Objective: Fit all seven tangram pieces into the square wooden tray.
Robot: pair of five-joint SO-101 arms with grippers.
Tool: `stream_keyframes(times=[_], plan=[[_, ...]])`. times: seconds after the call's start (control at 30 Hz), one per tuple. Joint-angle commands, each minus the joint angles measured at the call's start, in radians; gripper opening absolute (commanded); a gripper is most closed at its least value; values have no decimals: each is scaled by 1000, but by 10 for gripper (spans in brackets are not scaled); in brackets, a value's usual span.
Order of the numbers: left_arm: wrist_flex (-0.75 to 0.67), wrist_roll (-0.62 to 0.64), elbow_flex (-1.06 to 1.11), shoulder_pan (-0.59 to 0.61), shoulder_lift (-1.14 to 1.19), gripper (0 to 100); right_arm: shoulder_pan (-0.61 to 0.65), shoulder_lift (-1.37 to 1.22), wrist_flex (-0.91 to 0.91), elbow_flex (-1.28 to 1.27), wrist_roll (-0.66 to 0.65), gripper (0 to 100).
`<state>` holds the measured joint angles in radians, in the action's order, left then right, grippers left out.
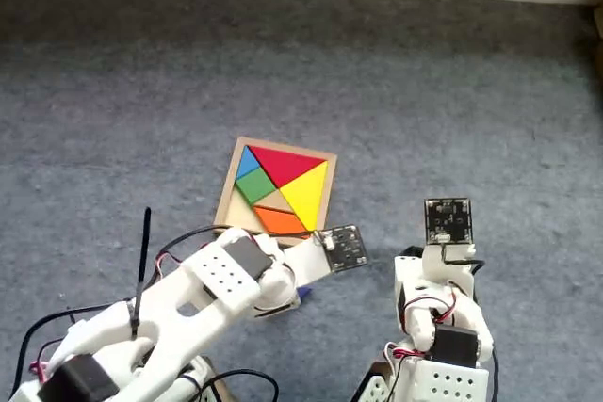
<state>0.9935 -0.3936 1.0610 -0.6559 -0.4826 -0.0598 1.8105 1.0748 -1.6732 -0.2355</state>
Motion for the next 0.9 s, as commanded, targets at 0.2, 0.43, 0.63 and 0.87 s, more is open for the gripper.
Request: stream_keyframes(times=[0.2,0.43,0.63,0.87], plan=[[-9,18,-107,-10,156,171,-13,1,-10,-117,3,10],[61,58,-226,84,286,172,-15,1,-10,-117,3,9],[161,60,-360,88,437,174,-15,1,-10,-117,3,9],[282,60,-527,88,613,205,-15,1,-10,-117,3,9]])
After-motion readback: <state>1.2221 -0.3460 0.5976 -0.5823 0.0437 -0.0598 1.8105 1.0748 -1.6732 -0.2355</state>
